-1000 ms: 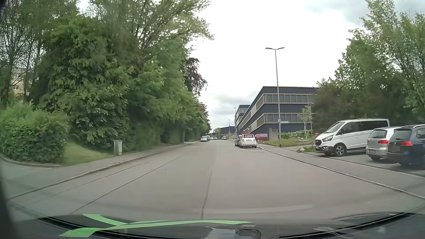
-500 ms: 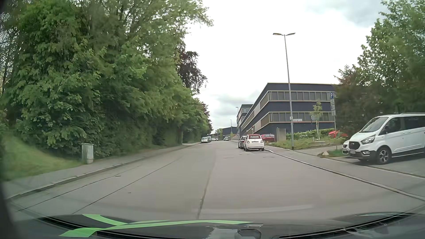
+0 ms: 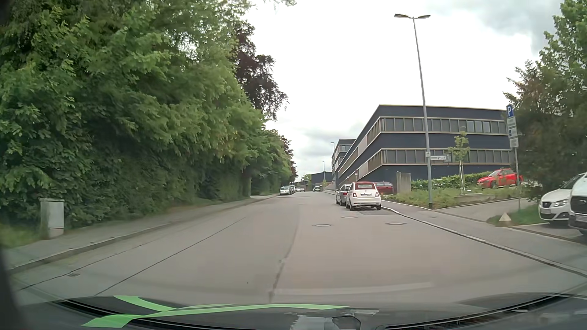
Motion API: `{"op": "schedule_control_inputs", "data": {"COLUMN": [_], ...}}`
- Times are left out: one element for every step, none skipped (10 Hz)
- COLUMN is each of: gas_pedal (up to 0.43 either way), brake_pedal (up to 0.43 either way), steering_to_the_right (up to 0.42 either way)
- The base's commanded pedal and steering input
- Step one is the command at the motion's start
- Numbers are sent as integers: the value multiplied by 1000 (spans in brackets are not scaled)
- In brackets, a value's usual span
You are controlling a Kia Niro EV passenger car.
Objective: Follow the waypoints while adhering to traffic rules and regulations
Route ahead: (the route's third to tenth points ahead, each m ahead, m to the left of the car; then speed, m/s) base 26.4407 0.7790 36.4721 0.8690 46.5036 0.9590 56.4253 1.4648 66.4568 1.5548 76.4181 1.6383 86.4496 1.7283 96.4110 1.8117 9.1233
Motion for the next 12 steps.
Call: {"op": "schedule_control_inputs", "data": {"gas_pedal": [150, 150, 150, 150, 150, 150, 150, 150, 150, 150, 150, 150], "brake_pedal": [0, 0, 0, 0, 0, 0, 0, 0, 0, 0, 0, 0], "steering_to_the_right": [-15, -15, -13, -11, -11, -11, -11, -11, -11, -10, -10, -10]}}
